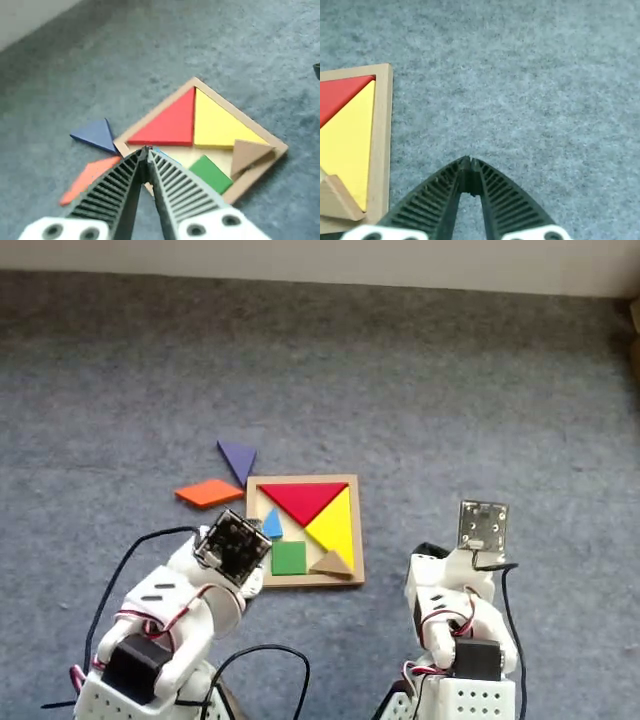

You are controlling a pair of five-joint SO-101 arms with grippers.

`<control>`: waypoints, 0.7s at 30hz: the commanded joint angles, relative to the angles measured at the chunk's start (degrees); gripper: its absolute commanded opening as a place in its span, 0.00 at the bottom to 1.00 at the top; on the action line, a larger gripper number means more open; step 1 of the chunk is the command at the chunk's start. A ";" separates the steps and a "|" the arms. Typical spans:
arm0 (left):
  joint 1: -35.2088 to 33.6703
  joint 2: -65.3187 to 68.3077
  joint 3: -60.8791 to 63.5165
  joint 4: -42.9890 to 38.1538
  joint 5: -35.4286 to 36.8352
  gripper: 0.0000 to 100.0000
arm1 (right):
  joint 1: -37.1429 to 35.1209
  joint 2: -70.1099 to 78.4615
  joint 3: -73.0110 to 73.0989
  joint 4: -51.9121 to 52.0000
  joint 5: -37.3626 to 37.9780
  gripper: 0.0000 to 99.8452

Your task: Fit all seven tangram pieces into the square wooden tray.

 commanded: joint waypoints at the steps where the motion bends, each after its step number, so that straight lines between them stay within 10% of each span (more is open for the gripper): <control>1: -1.54 0.13 -4.88 -2.02 -3.78 0.01 | 0.66 0.22 6.29 -1.19 -0.26 0.00; 21: 1.01 75.74 -36.79 -2.90 -3.78 0.18 | 0.66 0.22 6.29 -1.19 -0.18 0.00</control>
